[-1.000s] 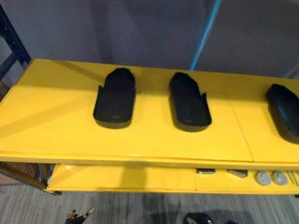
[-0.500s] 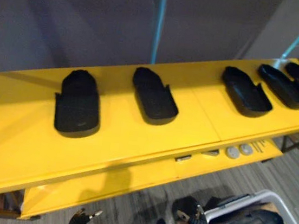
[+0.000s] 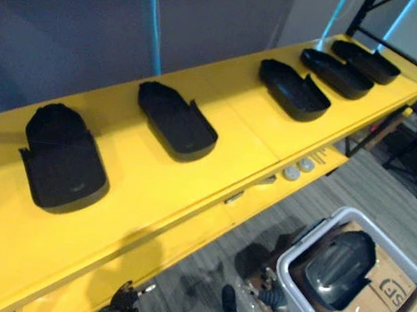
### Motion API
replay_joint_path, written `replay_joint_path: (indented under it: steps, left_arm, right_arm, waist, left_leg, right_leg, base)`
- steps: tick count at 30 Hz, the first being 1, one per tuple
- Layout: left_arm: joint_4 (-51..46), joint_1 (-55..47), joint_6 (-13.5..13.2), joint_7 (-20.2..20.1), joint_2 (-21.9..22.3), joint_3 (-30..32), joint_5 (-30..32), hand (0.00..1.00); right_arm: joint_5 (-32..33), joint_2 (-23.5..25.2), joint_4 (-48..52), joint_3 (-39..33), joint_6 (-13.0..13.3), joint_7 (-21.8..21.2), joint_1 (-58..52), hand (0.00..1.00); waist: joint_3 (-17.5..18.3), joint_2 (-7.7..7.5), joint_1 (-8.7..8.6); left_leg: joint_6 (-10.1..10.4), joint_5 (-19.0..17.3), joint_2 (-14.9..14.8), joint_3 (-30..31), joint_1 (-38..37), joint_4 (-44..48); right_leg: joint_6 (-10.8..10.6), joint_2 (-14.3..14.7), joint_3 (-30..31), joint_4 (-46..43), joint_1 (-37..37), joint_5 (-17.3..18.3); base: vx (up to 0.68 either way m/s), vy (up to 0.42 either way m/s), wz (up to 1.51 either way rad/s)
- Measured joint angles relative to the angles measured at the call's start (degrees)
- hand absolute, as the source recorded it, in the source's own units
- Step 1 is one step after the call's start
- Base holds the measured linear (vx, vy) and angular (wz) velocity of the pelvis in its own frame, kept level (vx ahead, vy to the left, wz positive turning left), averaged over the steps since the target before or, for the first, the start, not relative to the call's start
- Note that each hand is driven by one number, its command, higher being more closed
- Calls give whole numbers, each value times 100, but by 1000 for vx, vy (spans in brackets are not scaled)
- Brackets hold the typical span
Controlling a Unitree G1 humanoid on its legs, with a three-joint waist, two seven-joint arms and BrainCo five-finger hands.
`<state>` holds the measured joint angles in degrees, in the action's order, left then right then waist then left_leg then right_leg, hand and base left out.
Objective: Walk over and take plastic housings, then place them on the shelf
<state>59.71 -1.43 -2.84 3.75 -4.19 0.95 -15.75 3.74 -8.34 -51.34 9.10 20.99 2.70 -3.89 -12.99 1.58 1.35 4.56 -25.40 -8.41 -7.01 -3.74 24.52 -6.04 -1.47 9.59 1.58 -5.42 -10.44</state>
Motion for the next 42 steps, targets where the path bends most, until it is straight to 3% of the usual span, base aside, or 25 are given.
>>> replay_joint_path:
  steps: [2, 6, 8, 9, 11, 14, 17, 19, 20, 21, 22, 23, 24, 25, 26, 29, 32, 34, 37, 42]
  left_arm:
    - [-8, 37, -42, -6, 23, -5, 16, 0]
    - [-68, 154, -36, 57, 0, 15, 353, 0]
    - [-249, 133, -34, 25, -19, 35, 581, 0]
    - [-362, 113, -35, 31, -41, 68, 701, 0]
    - [-496, -1, -33, 100, -80, 121, 673, 0]
    - [-429, -86, 3, 182, -135, 293, 589, 0]
    - [-431, -164, 39, 200, -185, 348, 548, 0]
    - [-452, -274, 42, 159, -246, 496, 550, 0]
    - [-394, -320, 76, 117, -343, 623, 553, 0]
    - [-242, -360, 150, 12, -323, 721, 554, 0]
    - [-208, -418, 196, -39, -279, 742, 555, 0]
    - [-225, -516, 204, -145, -218, 751, 558, 0]
    - [-231, -539, 198, -231, -261, 704, 558, 0]
    - [-228, -575, 202, -270, -301, 680, 554, 0]
    - [-225, -601, 206, -307, -415, 693, 551, 0]
    - [-227, -490, 124, -421, -391, 672, 474, 0]
    - [-234, -318, -249, -376, -375, 640, 249, 0]
    - [-238, -211, -614, -241, -451, 531, -43, 0]
    - [-226, -104, -1047, -135, -523, 498, -187, 0]
    - [-278, -29, -1544, -15, -595, 243, -115, 0]
  right_arm:
    - [46, -35, -46, -2, 1, 60, 45, 0]
    - [996, 33, 281, -243, 66, 348, -15, 0]
    - [1152, 173, 819, -517, 237, 500, -451, 0]
    - [1140, 212, 1206, -549, 300, 502, -805, 0]
    - [977, 251, 1410, -496, 294, 470, -1157, 0]
    - [887, 297, 1411, -490, 351, 441, -1221, 0]
    - [706, 299, 1295, -464, 472, 501, -1111, 0]
    - [528, 300, 1204, -421, 525, 661, -1031, 0]
    - [496, 284, 1201, -370, 529, 832, -921, 0]
    - [482, 237, 1196, -307, 548, 974, -839, 0]
    - [452, 185, 1171, -301, 543, 1057, -787, 0]
    - [385, 168, 1166, -311, 515, 1187, -677, 0]
    - [350, 163, 1153, -364, 514, 1307, -678, 0]
    - [329, 164, 1151, -369, 514, 1372, -696, 0]
    - [290, 179, 1170, -359, 514, 1475, -655, 0]
    - [218, 135, 1222, -394, 535, 1802, -256, 0]
    - [23, 18, 1342, -500, 563, 2172, 60, 0]
    - [-295, -23, 1578, -470, 703, 2486, 354, 0]
    - [-556, -16, 2079, -467, 1031, 2915, 552, 0]
    - [-845, -75, 3118, -496, 1261, 3449, 935, 0]
  waist:
    - [-99, 78, -20]
    - [-471, 132, -60]
    - [-563, 57, -73]
    - [-607, -81, -92]
    - [-505, -214, -125]
    - [-485, -184, -220]
    - [-465, -157, -215]
    - [-436, -205, -208]
    - [-411, -274, -139]
    - [-398, -192, -69]
    - [-345, -63, -44]
    - [-364, 32, -143]
    - [-381, 4, -163]
    - [-369, -26, -143]
    - [-357, -105, -78]
    - [-536, -201, -54]
    - [-1011, -163, -90]
    - [-1352, -322, -24]
    - [-1455, -501, 44]
    - [-1488, -543, 112]
  left_leg:
    - [3, -2, -2, 88, 25, 30]
    - [-132, -327, -51, 517, 98, 664]
    - [-121, -544, -108, 414, 101, 1127]
    - [-174, -588, -69, 284, 128, 1285]
    - [-317, -505, -120, -91, 169, 1233]
    - [-347, -213, -388, -655, 94, 919]
    - [-310, 269, -494, -1256, -98, 244]
    - [-279, 416, -485, -1437, -10, 169]
    - [-315, 444, -364, -1331, 67, 191]
    - [-496, 548, -311, -1032, 197, 91]
    - [-505, 553, -427, -940, 194, -83]
    - [-157, 712, -504, -1044, 150, -336]
    - [-76, 814, -469, -1096, 152, -414]
    - [-36, 837, -481, -1124, 168, -390]
    - [79, 903, -499, -1123, 266, -403]
    - [267, 1150, -543, -1102, 500, -598]
    - [316, 1089, -738, -839, 860, -275]
    - [331, 976, -741, -718, 1090, -39]
    - [364, 955, -624, -531, 1383, -5]
    - [321, 1002, -460, -385, 1587, 31]
  right_leg:
    - [-4, 1, -45, -40, 0, 29]
    - [-87, 138, -136, -704, -97, 195]
    - [-145, 199, -120, -845, -77, 178]
    - [-216, 139, -121, -800, -57, 88]
    - [299, -22, -591, -767, -232, 635]
    - [358, -44, -1192, -1793, -553, 757]
    - [591, -197, -1608, -2347, -370, 962]
    - [618, -432, -1792, -2395, -159, 771]
    - [508, -334, -1806, -2063, -146, 703]
    - [518, -193, -1812, -1564, -141, 410]
    - [481, -100, -1722, -1194, -103, 212]
    - [723, -219, -1942, -1678, -185, 711]
    - [681, -625, -2188, -2511, -282, 1225]
    - [645, -790, -2293, -2561, -229, 1198]
    - [343, -720, -2279, -2267, -238, 1133]
    - [243, -472, -2389, -1344, -170, 1088]
    - [333, -139, -2291, -1193, -389, 946]
    - [402, -27, -2052, -1302, -751, 949]
    - [412, -31, -2107, -1028, -1006, 761]
    - [532, -72, -2224, -573, -1040, 169]
  base:
    - [-9, -30, 18]
    - [-85, 33, -1]
    - [-207, 108, -42]
    - [-250, 124, -53]
    - [-243, 107, -81]
    - [-170, 96, -100]
    - [-5, 9, -100]
    - [223, -67, -103]
    - [36, -215, -138]
    - [-38, -258, -151]
    - [115, -173, -116]
    - [206, -65, -60]
    - [245, -15, -42]
    - [56, -109, -46]
    - [-8, -226, -61]
    - [-110, -275, -53]
    - [-221, -198, -42]
    - [-246, -94, -65]
    - [-149, -34, -50]
    - [-2, -1, -16]
